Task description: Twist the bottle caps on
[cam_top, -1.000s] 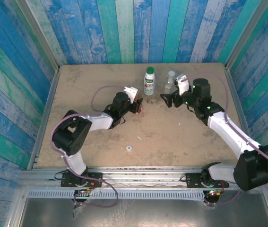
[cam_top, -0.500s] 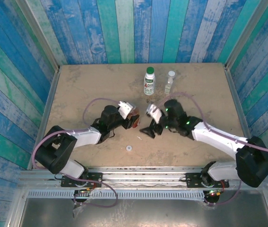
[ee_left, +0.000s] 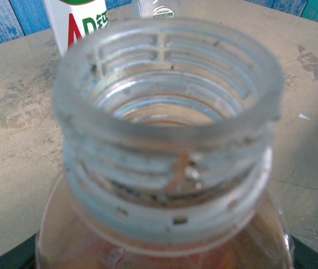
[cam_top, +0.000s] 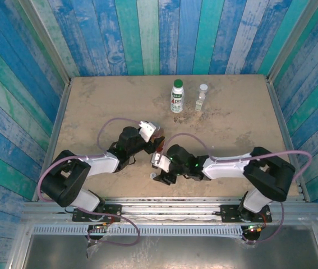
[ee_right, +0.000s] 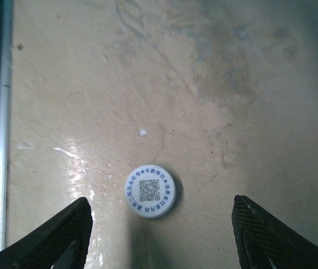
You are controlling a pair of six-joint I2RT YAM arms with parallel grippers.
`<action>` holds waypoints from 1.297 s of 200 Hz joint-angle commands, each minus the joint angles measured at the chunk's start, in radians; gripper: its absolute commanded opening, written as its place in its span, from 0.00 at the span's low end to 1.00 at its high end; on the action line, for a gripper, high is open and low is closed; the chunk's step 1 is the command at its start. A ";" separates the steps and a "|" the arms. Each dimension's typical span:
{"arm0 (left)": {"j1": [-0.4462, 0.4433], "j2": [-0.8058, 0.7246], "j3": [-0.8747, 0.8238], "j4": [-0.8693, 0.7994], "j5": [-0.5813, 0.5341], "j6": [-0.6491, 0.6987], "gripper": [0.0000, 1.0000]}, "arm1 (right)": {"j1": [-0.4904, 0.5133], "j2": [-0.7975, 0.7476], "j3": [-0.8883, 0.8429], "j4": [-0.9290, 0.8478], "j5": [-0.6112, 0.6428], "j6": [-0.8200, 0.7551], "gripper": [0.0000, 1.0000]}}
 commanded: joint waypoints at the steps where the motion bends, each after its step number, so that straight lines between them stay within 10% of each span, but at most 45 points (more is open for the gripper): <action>1: 0.010 -0.011 -0.020 -0.012 -0.022 -0.001 0.59 | 0.028 0.065 -0.005 0.104 0.052 0.017 0.64; 82: 0.012 -0.011 -0.027 -0.013 -0.010 0.018 0.59 | 0.051 0.161 0.003 0.159 0.063 0.043 0.42; 169: 0.012 0.101 0.023 0.015 0.384 0.180 0.61 | -0.086 -0.046 -0.189 0.158 0.094 0.086 0.36; 259: 0.012 0.104 0.052 -0.033 0.230 0.146 0.60 | -0.027 0.092 -0.104 0.188 0.045 0.061 0.52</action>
